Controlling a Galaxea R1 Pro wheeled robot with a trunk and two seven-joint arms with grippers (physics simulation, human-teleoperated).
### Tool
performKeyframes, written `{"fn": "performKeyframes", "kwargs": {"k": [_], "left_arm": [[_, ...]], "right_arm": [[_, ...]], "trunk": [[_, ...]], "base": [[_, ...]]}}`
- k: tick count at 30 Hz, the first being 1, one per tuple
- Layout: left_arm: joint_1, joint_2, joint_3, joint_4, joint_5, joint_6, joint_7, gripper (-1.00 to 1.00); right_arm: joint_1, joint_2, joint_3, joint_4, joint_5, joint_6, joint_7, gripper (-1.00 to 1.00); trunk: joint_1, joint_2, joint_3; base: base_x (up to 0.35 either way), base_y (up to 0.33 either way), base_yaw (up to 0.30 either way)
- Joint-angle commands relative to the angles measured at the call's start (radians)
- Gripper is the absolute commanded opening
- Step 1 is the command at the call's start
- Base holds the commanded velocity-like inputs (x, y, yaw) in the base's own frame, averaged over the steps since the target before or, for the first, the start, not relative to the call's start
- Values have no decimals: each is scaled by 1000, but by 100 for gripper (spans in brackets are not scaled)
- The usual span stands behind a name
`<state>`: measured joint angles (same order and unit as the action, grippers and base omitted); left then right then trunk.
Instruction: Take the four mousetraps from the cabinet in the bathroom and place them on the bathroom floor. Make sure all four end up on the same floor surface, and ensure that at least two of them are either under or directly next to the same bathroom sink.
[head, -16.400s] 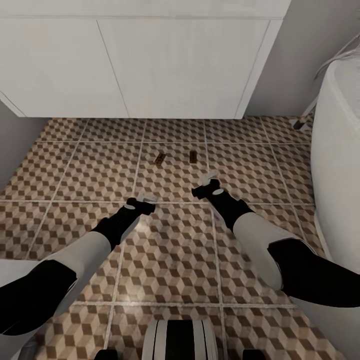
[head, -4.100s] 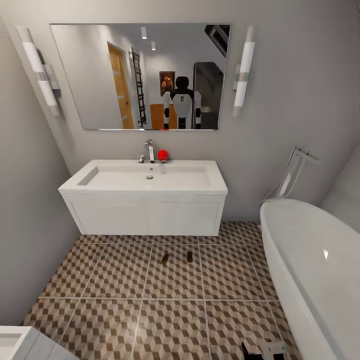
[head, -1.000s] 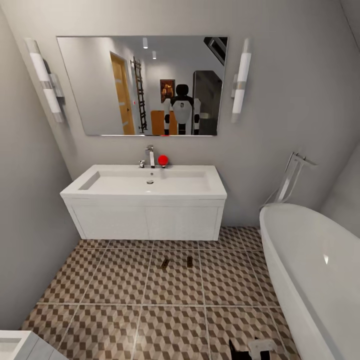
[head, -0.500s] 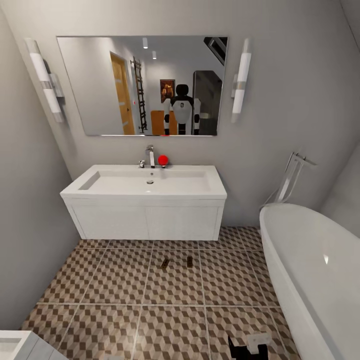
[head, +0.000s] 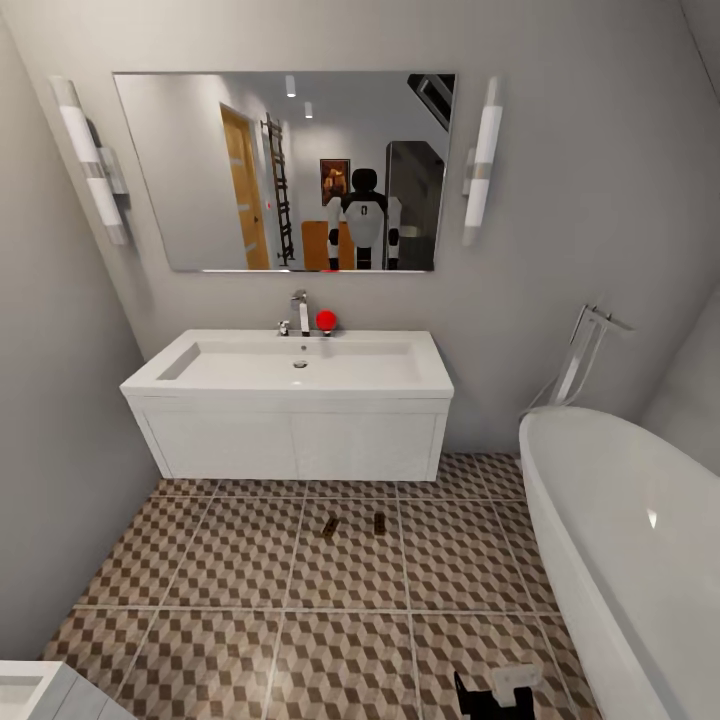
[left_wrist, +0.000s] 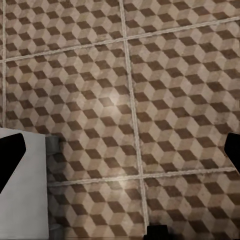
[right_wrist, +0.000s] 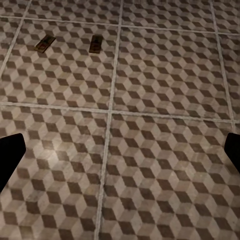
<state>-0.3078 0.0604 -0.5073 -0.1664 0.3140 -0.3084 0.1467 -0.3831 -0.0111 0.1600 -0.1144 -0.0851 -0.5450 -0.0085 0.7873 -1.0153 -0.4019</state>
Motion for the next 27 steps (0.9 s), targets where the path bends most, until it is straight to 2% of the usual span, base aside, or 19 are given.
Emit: {"fn": "performKeyframes", "kwargs": {"k": [1, 8, 18, 27], "left_arm": [[-1, 0, -9, 26, 7, -31, 5, 100], [-1, -3, -9, 70, 10, -90, 5, 100], [-1, -5, -10, 80, 10, -105, 2, 100], [-1, -7, -10, 82, 10, -106, 1, 100]], "right_arm": [[-1, -1, 8, 2, -9, -10, -1, 100], [-1, -3, 8, 6, -9, -22, -4, 100], [0, -6, 7, 10, -8, -28, -7, 100], [-1, -6, 7, 10, -8, -28, -7, 100]], "trunk": [[0, -1, -1], [0, -1, -1], [0, -1, -1], [0, -1, -1]], "base": [[0, 0, 0], [0, 0, 0], [0, 0, 0], [-237, 0, 0]]}}
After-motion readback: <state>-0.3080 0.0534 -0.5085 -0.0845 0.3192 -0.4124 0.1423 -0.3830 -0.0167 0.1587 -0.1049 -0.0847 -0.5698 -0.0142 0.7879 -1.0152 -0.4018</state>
